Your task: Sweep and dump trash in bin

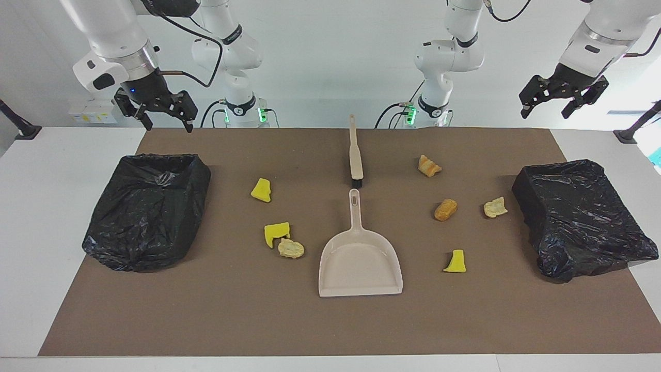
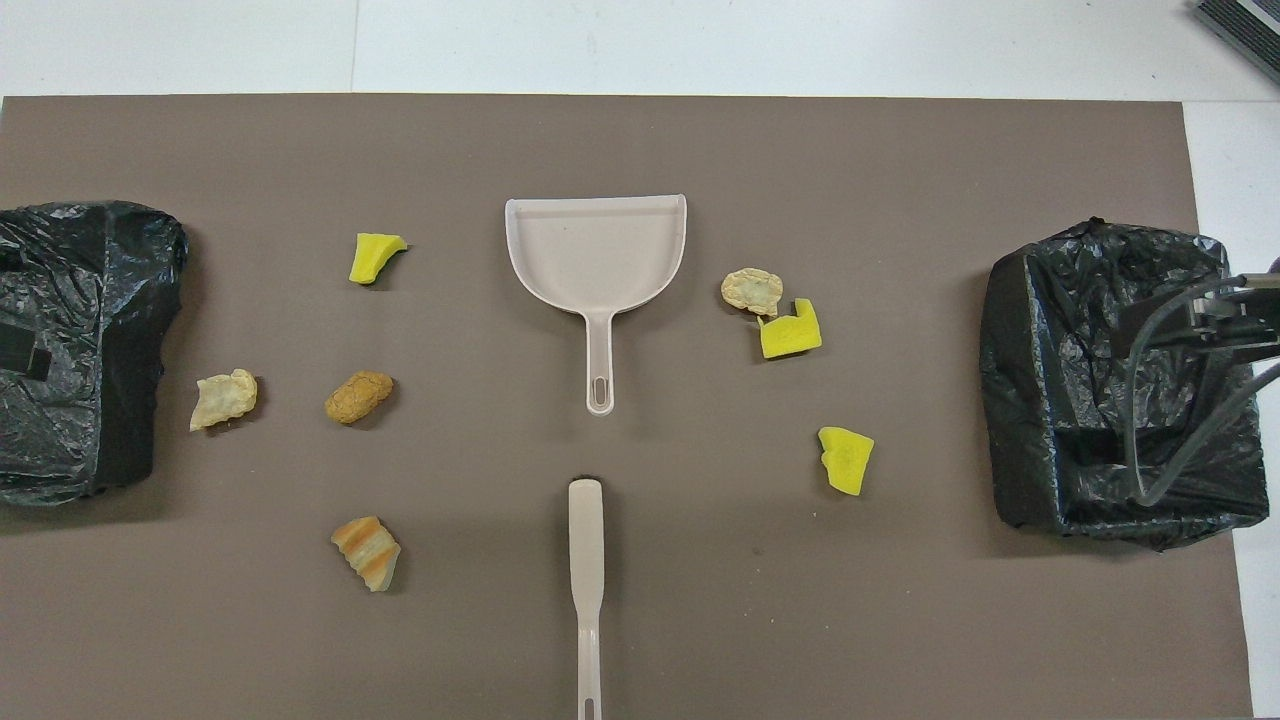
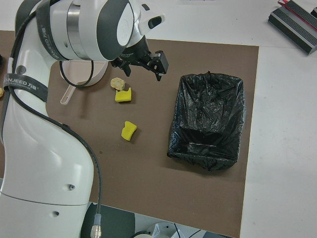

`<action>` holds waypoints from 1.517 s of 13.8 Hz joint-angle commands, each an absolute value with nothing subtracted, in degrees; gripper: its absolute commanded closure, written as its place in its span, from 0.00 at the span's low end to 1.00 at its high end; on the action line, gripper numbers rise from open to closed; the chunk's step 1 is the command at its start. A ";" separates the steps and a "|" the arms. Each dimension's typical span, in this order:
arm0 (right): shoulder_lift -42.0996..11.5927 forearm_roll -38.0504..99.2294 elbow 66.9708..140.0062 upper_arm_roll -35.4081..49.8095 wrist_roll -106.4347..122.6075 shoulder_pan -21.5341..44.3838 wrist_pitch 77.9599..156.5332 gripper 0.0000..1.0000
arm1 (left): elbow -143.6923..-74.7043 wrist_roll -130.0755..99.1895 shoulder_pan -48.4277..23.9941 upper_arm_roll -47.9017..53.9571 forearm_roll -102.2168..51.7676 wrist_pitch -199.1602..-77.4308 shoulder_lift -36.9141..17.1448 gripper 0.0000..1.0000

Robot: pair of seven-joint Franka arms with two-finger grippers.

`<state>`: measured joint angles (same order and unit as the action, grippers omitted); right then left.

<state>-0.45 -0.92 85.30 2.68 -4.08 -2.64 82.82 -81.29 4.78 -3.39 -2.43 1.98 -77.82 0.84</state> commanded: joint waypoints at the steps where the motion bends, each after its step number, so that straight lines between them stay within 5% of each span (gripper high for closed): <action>1: 0.79 -0.61 86.48 2.90 -3.87 -2.99 83.41 0.00 | -81.04 4.39 -3.25 -2.37 2.02 -77.17 1.23 0.00; 21: 1.75 -0.35 88.32 2.99 -3.86 -2.73 84.02 0.00 | -82.35 4.66 -3.16 -2.20 1.67 -78.22 2.28 0.00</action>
